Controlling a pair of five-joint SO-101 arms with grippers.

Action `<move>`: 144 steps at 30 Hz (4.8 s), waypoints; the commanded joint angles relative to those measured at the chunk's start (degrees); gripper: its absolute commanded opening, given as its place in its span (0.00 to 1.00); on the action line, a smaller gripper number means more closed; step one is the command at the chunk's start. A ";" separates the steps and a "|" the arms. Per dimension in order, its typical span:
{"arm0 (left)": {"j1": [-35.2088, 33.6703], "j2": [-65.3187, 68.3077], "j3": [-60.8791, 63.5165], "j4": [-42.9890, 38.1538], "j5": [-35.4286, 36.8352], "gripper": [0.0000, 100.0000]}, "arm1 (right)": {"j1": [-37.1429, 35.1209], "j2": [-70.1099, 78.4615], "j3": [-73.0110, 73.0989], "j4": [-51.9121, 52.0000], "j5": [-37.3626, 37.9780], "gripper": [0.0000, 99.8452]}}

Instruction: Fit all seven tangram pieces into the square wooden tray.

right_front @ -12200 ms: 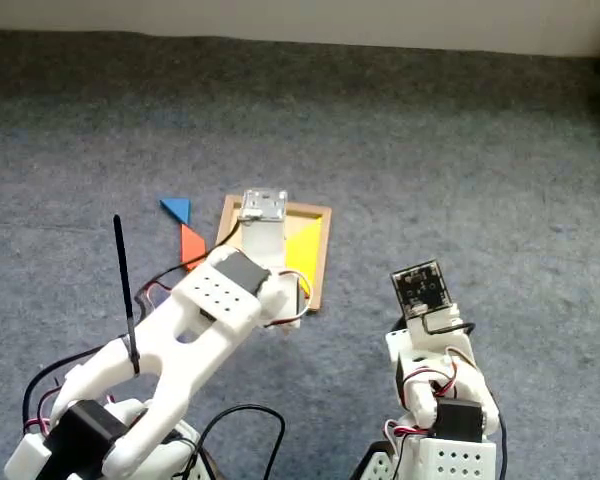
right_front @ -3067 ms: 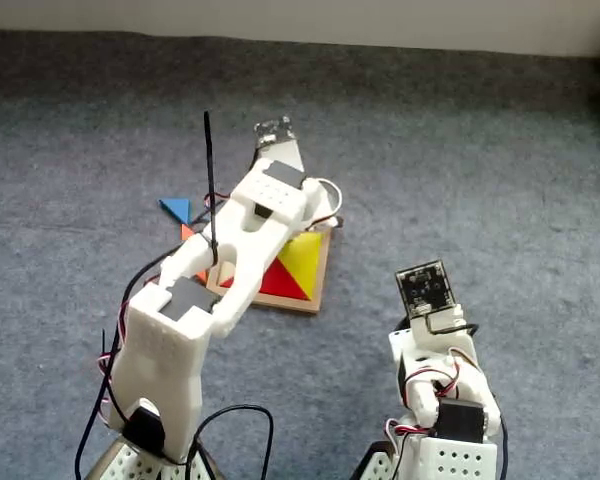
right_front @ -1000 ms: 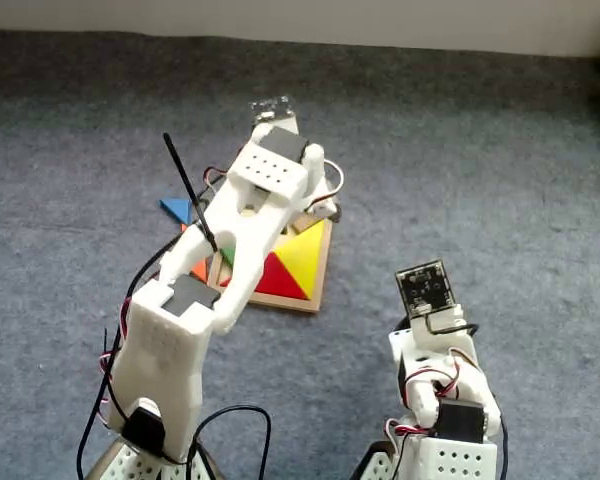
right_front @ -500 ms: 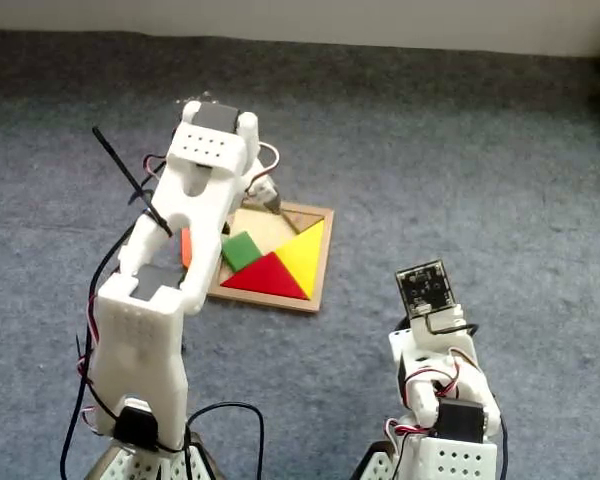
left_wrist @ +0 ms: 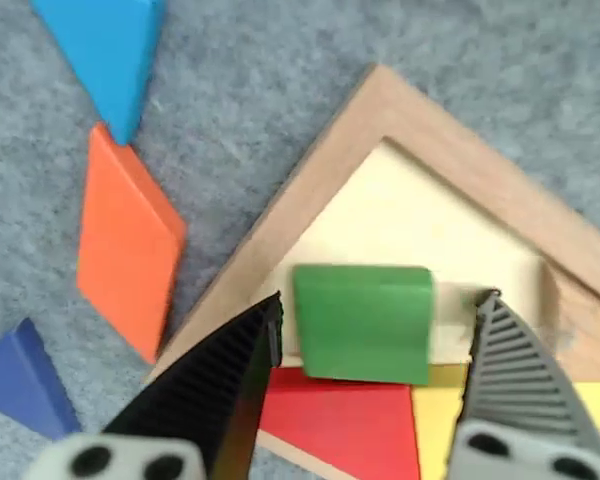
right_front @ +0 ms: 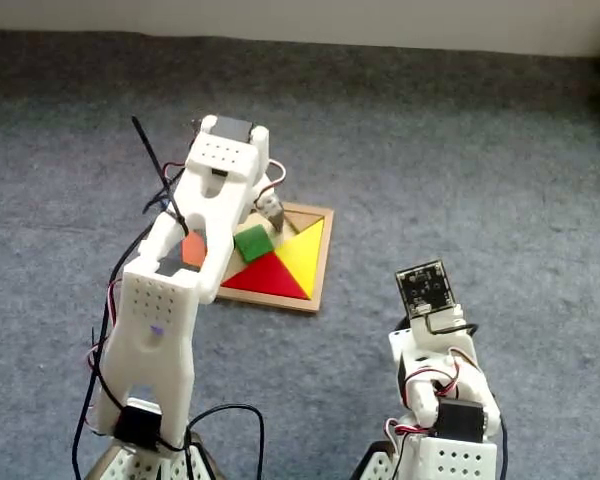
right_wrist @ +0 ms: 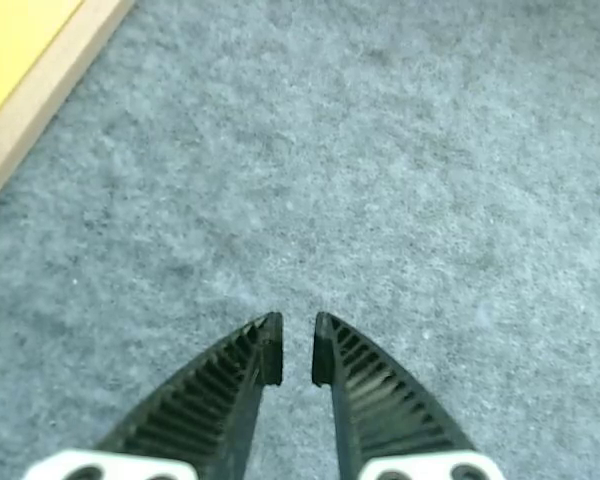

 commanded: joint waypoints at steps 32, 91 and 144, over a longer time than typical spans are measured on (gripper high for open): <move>12.44 1.45 -12.00 3.96 -0.18 0.30 | 0.75 -0.66 7.25 -1.19 -0.18 0.07; 8.40 -3.30 1.80 1.93 -5.10 0.30 | 0.75 -0.66 7.25 -1.19 -0.18 0.07; -20.44 1.10 -5.14 -7.38 -22.77 0.30 | 0.75 -0.66 7.25 -1.19 -0.18 0.07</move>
